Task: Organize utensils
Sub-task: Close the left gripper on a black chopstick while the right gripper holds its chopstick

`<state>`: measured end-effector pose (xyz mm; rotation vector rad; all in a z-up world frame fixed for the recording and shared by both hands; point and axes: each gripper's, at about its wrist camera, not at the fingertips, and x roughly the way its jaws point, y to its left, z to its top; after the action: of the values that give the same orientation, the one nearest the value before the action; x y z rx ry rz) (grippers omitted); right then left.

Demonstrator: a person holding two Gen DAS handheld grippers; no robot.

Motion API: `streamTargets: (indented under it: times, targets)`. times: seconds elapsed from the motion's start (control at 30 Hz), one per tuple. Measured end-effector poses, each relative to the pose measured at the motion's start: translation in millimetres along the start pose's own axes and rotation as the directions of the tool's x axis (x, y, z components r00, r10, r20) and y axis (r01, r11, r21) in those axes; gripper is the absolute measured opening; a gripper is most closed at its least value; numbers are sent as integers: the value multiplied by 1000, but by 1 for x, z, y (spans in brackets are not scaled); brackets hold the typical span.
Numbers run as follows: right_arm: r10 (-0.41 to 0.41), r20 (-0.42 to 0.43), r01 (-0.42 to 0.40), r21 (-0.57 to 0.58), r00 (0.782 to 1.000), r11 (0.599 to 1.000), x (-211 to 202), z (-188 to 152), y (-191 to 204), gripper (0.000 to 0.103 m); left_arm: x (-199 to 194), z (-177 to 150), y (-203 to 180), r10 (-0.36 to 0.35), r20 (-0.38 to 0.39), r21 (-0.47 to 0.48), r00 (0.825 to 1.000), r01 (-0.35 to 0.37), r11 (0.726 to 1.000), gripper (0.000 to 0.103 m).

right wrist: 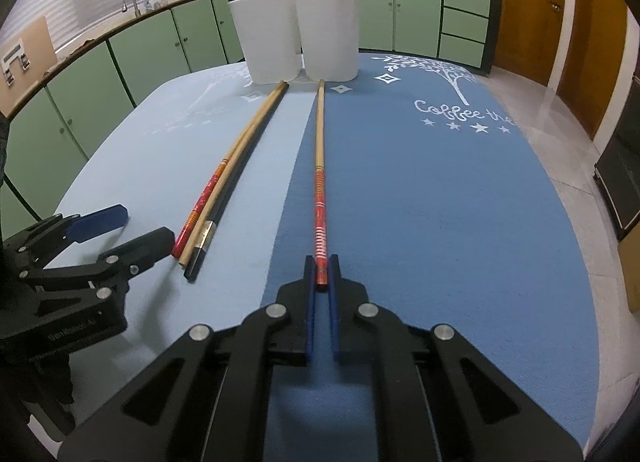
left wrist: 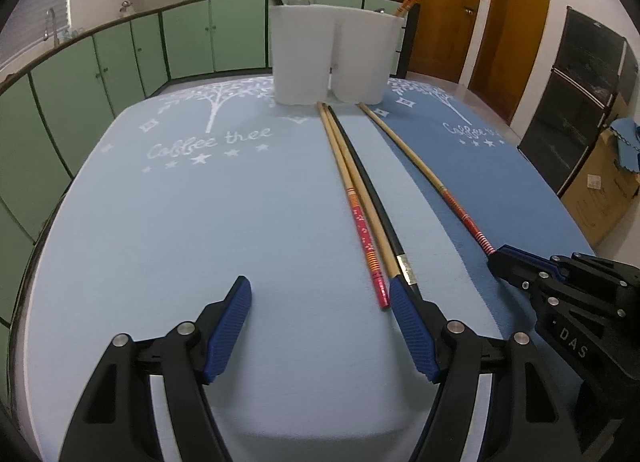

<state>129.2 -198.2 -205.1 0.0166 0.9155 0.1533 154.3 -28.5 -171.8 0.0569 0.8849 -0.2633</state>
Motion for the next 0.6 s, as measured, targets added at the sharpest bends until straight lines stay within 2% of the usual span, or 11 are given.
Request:
streamTargets:
  times: [0.2, 0.3, 0.5, 0.6]
  targets:
    - [2, 1, -2, 1, 1000, 1000, 0, -1, -1, 5, 5, 0, -6, 50, -18, 20, 999, -49, 999, 72]
    - [0, 1, 0, 0, 1000, 1000, -1, -1, 0, 5, 5, -1, -3, 100, -25, 8, 995, -100, 995, 72]
    - [6, 3, -6, -8, 1000, 1000, -2, -2, 0, 6, 0, -3, 7, 91, -19, -43, 996, -92, 995, 70]
    - [10, 6, -10, -8, 1000, 1000, -1, -3, -1, 6, 2, -1, 4, 84, -15, -35, 996, -84, 996, 62]
